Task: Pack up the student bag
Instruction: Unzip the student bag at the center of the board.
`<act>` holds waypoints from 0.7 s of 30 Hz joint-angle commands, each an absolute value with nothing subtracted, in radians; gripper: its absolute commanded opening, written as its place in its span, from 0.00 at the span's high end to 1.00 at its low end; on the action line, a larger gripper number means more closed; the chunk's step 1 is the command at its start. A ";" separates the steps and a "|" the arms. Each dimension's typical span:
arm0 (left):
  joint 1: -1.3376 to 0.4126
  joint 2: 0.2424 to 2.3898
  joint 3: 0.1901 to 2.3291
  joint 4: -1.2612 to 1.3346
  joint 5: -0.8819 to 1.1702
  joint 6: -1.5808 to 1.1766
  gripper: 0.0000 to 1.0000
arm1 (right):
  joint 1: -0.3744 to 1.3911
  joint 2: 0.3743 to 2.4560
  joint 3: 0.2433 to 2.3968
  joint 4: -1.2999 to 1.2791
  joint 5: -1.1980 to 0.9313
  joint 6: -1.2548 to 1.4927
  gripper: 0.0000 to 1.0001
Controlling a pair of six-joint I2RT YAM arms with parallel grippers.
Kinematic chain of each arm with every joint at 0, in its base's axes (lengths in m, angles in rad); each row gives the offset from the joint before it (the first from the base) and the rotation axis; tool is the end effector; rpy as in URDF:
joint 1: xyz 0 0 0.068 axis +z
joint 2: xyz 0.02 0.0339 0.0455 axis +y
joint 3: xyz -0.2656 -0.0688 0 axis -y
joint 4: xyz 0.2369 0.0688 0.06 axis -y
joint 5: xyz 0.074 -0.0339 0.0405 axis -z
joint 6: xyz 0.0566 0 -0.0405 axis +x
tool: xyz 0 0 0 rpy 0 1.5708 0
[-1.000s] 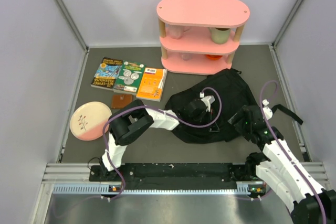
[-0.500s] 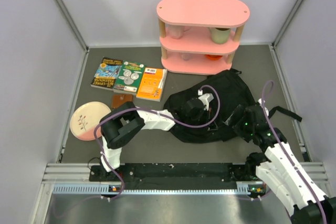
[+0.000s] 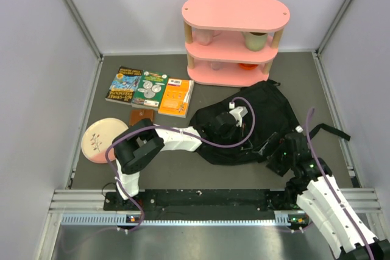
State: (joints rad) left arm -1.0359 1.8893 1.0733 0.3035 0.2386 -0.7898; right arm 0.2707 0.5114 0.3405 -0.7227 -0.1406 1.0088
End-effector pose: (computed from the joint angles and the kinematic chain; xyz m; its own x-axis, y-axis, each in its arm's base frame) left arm 0.2034 -0.3695 0.1710 -0.8442 0.0711 -0.5312 0.4849 0.5236 -0.7006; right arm 0.1073 0.0380 0.1610 -0.6958 0.6764 -0.2415 0.4493 0.6722 0.5884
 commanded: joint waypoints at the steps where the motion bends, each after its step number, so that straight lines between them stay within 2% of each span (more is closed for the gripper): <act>1: -1.034 1.829 1.085 0.374 0.239 -0.779 1.00 | 0.264 0.505 0.278 -0.580 -0.126 1.167 0.09; 8: -1.034 1.793 1.020 0.391 0.224 -0.788 1.00 | 0.261 0.578 0.321 -0.509 -0.003 1.170 0.14; 10: -1.034 1.789 1.012 0.394 0.215 -0.792 1.00 | 0.262 0.575 0.322 -0.509 0.026 1.170 0.27; 12: -1.032 1.792 1.017 0.393 0.215 -0.785 1.00 | 0.264 0.572 0.319 -0.509 0.040 1.178 0.32; 17: -1.032 1.798 1.034 0.385 0.238 -0.781 1.00 | 0.262 0.569 0.304 -0.486 0.066 1.192 0.32; 19: -1.032 1.795 1.023 0.397 0.244 -0.788 1.00 | 0.262 0.563 0.295 -0.462 0.069 1.189 0.63; 21: -1.032 1.792 1.006 0.414 0.248 -0.790 1.00 | 0.262 0.546 0.284 -0.462 0.090 1.203 0.86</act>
